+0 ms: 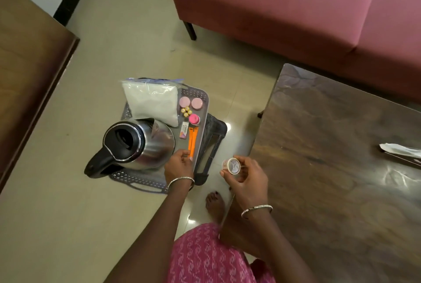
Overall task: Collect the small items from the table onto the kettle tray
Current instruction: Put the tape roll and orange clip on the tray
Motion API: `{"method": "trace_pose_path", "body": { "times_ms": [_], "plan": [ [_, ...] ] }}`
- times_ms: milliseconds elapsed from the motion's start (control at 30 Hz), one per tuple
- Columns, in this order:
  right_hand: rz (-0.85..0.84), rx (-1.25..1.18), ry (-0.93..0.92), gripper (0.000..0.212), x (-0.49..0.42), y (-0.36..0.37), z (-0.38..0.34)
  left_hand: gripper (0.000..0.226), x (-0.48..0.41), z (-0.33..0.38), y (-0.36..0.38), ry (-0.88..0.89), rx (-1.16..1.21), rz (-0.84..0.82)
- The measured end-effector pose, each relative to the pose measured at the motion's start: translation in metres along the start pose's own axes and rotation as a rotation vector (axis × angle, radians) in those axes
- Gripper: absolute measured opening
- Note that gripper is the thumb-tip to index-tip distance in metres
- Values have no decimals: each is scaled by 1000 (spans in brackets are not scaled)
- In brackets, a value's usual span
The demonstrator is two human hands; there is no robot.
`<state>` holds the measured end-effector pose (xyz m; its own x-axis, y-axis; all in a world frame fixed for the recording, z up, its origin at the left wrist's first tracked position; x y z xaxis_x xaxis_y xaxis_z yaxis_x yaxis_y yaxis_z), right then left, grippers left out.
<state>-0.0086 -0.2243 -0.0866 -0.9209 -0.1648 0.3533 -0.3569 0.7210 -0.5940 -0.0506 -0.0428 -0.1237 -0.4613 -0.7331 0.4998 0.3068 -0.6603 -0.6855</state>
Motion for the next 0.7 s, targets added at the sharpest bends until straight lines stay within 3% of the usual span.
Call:
{"method": "trace_pose_path", "body": {
  "times_ms": [700],
  "plan": [
    [-71,50,-18,42,-16,44,-11,14,-34,-10,18,-44,-201,14]
  ]
}}
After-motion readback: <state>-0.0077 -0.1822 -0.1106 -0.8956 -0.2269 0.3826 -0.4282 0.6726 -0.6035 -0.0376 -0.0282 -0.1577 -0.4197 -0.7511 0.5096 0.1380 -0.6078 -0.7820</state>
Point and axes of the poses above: each hand's wrist, its own x-axis away from the middle knuckle, its own y-axis out of the palm, z = x × y, the point moved 1 cm from there along -x, towards the middle knuckle, and after that the axes turned 5 degrees about x, right-handed, at the moved point
